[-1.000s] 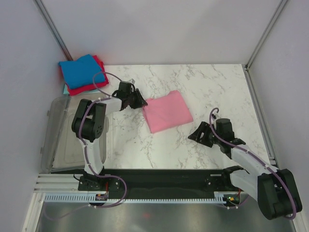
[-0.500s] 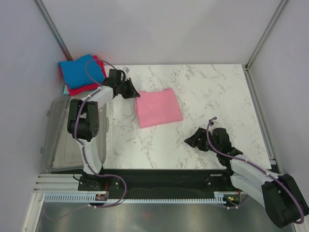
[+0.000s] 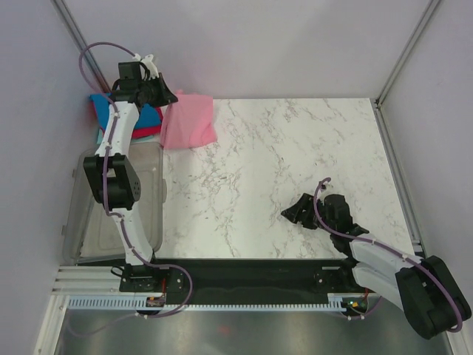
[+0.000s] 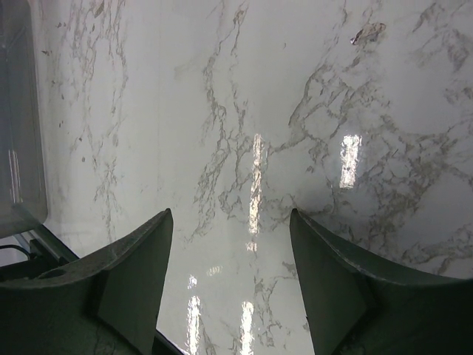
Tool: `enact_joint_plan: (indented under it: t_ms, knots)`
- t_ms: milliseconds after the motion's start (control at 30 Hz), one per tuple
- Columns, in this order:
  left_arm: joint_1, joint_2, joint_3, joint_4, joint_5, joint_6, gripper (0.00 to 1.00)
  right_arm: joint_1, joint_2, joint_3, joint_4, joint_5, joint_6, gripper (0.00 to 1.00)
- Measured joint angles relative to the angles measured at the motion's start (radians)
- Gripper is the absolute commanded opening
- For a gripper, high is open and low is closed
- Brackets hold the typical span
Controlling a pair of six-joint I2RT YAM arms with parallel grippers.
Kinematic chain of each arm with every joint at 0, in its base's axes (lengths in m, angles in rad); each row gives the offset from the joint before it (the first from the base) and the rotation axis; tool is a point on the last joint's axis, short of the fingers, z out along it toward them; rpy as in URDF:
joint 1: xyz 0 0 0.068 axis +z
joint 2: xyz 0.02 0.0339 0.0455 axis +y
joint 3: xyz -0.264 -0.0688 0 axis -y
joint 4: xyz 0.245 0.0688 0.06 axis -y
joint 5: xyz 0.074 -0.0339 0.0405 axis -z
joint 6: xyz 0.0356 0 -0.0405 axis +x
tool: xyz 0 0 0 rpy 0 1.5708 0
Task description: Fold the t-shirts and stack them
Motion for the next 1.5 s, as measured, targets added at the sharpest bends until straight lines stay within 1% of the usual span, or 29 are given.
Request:
enact_joint_plan:
  t_ms: [100,400,833,1067,1500]
  knots:
    - [0.031,0.027,0.058,-0.029,0.0,0.028,0.02,0.0,0.008,0.0,0.008,-0.001,0.0,0.73]
    - [0.109,0.044,0.115,-0.102,0.021,0.059,0.02,0.0,0.038,0.008,0.032,-0.007,-0.006,0.73]
    - [0.148,0.061,0.314,-0.117,0.048,0.067,0.02,0.0,0.043,0.011,0.035,-0.014,-0.011,0.74]
    - [0.186,0.063,0.35,-0.117,0.07,0.067,0.02,0.0,0.052,0.011,0.042,-0.016,-0.011,0.73]
    - [0.214,0.056,0.349,-0.121,0.103,0.067,0.02,0.0,0.056,0.013,0.046,-0.024,-0.018,0.74]
